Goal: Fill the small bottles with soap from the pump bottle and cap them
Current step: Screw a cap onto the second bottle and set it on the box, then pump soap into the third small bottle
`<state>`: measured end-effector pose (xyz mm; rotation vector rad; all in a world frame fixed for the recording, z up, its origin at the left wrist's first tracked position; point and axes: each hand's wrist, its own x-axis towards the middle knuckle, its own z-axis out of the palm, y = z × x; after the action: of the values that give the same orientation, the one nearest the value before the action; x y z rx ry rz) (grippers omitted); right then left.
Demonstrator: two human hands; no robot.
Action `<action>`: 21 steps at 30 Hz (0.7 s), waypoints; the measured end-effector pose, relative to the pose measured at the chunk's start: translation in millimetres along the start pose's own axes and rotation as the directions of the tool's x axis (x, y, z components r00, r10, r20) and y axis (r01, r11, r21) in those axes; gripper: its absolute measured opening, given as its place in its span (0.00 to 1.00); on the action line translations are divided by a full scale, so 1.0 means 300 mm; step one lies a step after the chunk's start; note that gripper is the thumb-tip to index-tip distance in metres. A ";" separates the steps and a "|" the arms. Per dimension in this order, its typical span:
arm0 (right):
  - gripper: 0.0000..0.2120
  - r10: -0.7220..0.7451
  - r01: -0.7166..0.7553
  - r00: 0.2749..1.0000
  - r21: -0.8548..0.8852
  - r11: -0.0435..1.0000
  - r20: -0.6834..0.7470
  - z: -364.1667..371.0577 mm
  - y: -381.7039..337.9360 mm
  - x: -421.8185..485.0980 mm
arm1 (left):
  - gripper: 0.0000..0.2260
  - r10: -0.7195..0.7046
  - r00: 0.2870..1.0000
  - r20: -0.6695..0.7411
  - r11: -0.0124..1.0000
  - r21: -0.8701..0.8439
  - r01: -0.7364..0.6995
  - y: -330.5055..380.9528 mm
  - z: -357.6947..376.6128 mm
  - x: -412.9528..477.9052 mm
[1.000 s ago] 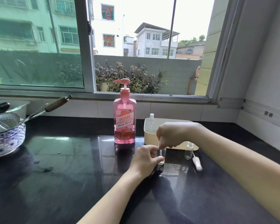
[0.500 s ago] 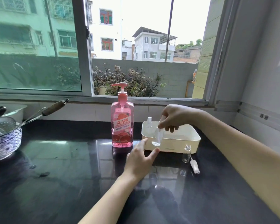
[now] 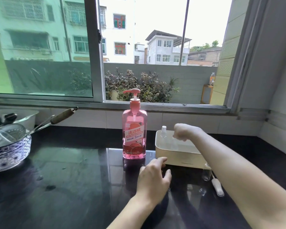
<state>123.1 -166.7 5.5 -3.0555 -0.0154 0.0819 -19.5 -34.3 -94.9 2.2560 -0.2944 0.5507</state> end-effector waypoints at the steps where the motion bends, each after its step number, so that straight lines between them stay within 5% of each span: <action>1: 0.11 -0.003 0.003 1.000 0.001 1.000 0.014 0.003 -0.002 0.003 | 0.19 0.005 1.000 0.004 1.000 0.004 -0.005 0.001 0.000 0.001; 4: 0.05 -0.034 0.033 0.998 0.024 0.999 0.052 -0.017 -0.003 -0.005 | 0.19 0.010 1.000 0.008 1.000 0.010 -0.011 0.004 -0.002 0.001; 9: 0.15 -0.082 0.083 0.996 0.041 0.996 -0.035 -0.105 0.035 -0.089 | 0.19 -0.005 1.000 -0.004 1.000 -0.005 0.005 0.006 -0.013 -0.005; 15: 0.21 -0.051 0.055 0.988 -0.027 0.998 0.147 -0.150 0.122 -0.301 | 0.20 0.016 1.000 -0.019 1.000 -0.022 -0.016 0.012 -0.017 -0.014; 21: 0.17 -0.020 0.044 0.989 -0.165 0.985 0.144 -0.011 0.176 -0.386 | 0.19 0.005 1.000 -0.014 0.999 -0.038 -0.006 0.021 -0.019 -0.029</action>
<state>7.9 -220.9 10.4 -3.2086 -0.0851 0.3110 -31.3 -34.0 -91.7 2.2143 -0.3021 0.5589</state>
